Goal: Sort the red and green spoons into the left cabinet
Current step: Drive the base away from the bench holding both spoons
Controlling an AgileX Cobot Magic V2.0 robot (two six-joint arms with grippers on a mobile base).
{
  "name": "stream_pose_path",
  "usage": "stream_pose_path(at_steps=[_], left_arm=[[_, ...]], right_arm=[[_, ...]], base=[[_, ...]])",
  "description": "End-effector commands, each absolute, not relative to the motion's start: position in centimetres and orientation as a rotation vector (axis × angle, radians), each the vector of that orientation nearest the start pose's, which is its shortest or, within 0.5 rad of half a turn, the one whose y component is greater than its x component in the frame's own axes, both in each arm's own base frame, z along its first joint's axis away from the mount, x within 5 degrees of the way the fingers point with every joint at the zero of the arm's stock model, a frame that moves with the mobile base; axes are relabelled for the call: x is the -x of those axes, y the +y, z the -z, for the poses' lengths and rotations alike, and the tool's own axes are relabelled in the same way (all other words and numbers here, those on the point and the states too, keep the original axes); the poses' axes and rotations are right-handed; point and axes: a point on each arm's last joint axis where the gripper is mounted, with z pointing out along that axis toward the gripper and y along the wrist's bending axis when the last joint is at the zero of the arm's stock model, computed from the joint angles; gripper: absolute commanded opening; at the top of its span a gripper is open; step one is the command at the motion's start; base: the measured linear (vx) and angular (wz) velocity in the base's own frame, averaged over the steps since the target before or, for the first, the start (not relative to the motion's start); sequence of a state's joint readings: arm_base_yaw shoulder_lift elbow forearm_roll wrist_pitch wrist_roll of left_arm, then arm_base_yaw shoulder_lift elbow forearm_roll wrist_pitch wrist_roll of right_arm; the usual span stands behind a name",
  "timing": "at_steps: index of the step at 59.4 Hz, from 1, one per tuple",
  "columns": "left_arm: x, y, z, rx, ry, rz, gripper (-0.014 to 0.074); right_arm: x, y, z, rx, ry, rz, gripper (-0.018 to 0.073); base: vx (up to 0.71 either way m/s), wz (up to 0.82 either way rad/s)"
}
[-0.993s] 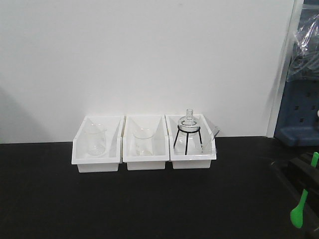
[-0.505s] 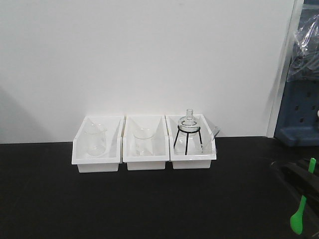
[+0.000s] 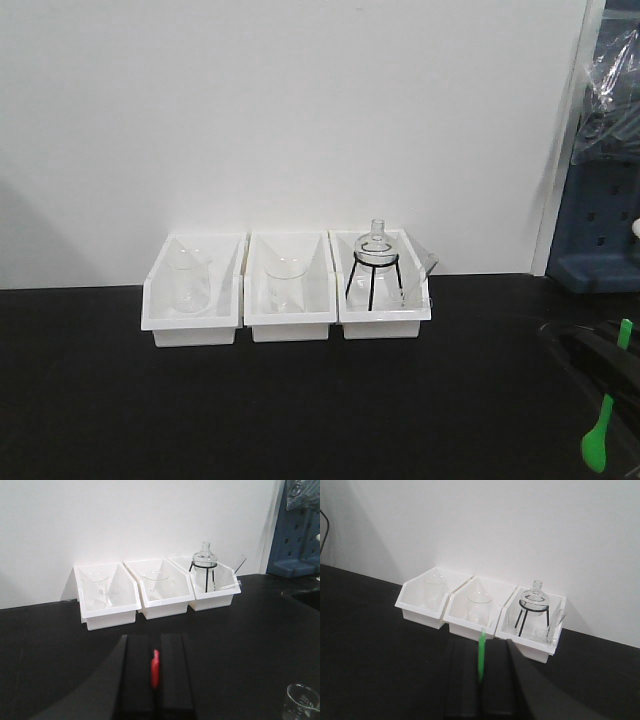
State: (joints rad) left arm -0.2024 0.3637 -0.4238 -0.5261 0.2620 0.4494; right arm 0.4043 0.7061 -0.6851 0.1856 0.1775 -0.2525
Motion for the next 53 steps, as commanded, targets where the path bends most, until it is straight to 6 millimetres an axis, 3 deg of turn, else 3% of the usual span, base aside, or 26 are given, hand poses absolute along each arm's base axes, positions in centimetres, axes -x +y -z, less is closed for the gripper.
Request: stream_pose_path(at_steps=[1,27,53], left_arm=[[-8.15,-2.67,-32.45,-0.174,1.572,0.314,0.0],[-8.15,-2.67,-32.45,-0.174,1.572,0.314,0.0],[-8.15,-2.67,-32.45,-0.174,1.572,0.314,0.0]], right_arm=[[-13.57,5.9,-38.21,0.385,1.526,-0.266,-0.0004],[-13.57,5.9,-38.21,0.386,1.526,-0.266,-0.0004],[-13.57,5.89,-38.22,0.385,1.524,-0.266,-0.0004]], base=[[-0.02,-0.07],[-0.13,-0.11],[-0.31,0.13]])
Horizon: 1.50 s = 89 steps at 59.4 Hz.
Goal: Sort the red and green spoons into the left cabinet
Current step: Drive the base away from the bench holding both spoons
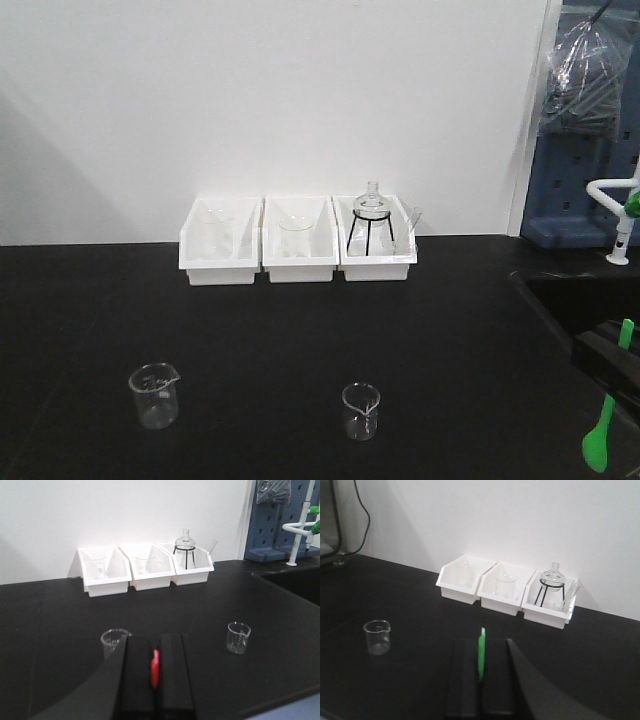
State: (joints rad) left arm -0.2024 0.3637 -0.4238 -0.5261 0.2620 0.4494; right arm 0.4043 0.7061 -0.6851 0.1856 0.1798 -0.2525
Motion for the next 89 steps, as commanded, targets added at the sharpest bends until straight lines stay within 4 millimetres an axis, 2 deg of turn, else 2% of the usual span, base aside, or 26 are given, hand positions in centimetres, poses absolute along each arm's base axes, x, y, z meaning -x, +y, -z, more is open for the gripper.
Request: stream_pose_path(at_steps=[1,47,89], left_arm=[[-8.15,-2.67,-32.45,-0.174,1.572,0.314,0.0],[-8.15,-2.67,-32.45,-0.174,1.572,0.314,0.0],[-8.15,-2.67,-32.45,-0.174,1.572,0.314,0.0]], right_arm=[[-13.57,5.89,-38.22,0.385,1.524,-0.266,-0.0004],[-13.57,5.9,-38.21,0.385,1.525,-0.266,-0.0004],[-13.57,5.9,-38.2,0.386,1.526,-0.266,-0.0004]], base=[[-0.33,0.23],[-0.26,0.31],[-0.04,0.58]])
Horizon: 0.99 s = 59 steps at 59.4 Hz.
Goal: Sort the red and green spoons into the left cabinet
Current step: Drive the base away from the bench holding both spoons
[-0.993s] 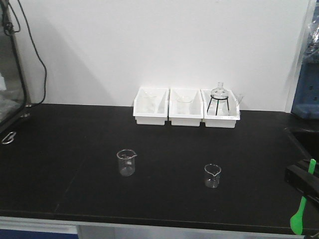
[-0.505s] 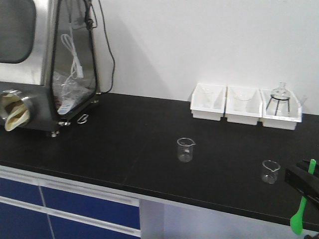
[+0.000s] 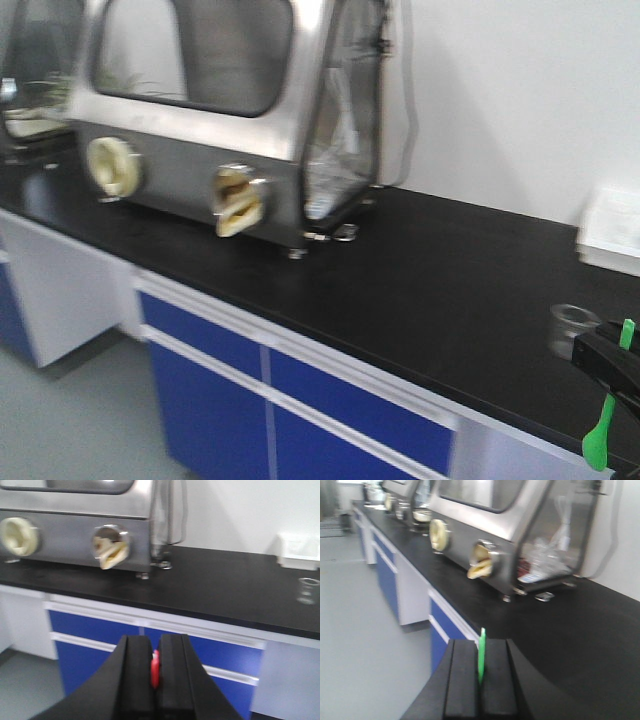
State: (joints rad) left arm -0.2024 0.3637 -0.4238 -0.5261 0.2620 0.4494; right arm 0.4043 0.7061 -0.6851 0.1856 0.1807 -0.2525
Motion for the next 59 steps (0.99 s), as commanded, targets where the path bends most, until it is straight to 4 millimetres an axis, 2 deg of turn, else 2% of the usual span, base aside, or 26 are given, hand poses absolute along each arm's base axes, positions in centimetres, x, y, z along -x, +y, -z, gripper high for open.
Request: stream_pose_path(at_steps=[1,34,59], left_arm=[[-8.15,-2.67,-32.45,-0.174,1.572,0.314,0.0],[-8.15,-2.67,-32.45,-0.174,1.572,0.314,0.0],[-8.15,-2.67,-32.45,-0.174,1.572,0.314,0.0]], right_arm=[[-13.57,5.9,-38.2,0.386,1.526,-0.266,-0.0004],[-13.57,5.9,-38.21,0.385,1.525,-0.266,-0.0004],[-13.57,5.89,-38.22,0.385,1.525,-0.266,-0.0004]], base=[[0.1,0.79],[0.21,0.77],[0.33,0.51]])
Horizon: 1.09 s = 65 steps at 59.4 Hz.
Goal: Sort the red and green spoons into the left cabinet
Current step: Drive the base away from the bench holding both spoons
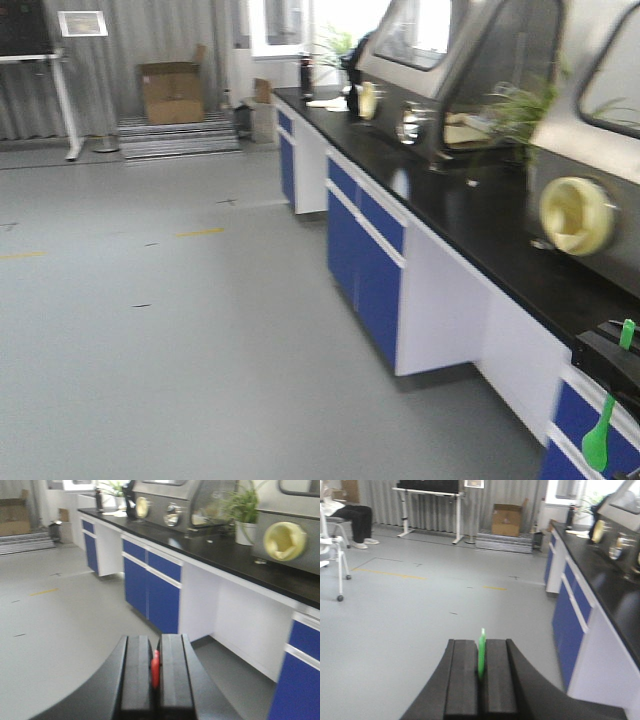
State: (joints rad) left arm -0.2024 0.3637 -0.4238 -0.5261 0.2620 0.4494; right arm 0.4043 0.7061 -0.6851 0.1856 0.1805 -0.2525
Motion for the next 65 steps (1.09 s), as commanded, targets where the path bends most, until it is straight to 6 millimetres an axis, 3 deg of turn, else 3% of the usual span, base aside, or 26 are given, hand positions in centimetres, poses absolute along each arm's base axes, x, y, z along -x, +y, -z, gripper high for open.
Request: stream_pose_path(at_steps=[1,38,65], left_arm=[[-8.15,-2.67,-32.45,-0.174,1.572,0.314,0.0],[-8.15,-2.67,-32.44,-0.174,1.572,0.314,0.0001],[-8.15,-2.67,-32.44,-0.174,1.572,0.314,0.0001]], right_arm=[[-13.57,5.89,-38.22,0.385,1.525,-0.266,-0.0004],[-13.57,5.9,-38.21,0.385,1.525,-0.266,-0.0004],[-13.57,5.9,-38.21,0.385,1.525,-0.266,-0.0004]], base=[[0.39,0.49],[0.52,0.56],[0.66,0.23]])
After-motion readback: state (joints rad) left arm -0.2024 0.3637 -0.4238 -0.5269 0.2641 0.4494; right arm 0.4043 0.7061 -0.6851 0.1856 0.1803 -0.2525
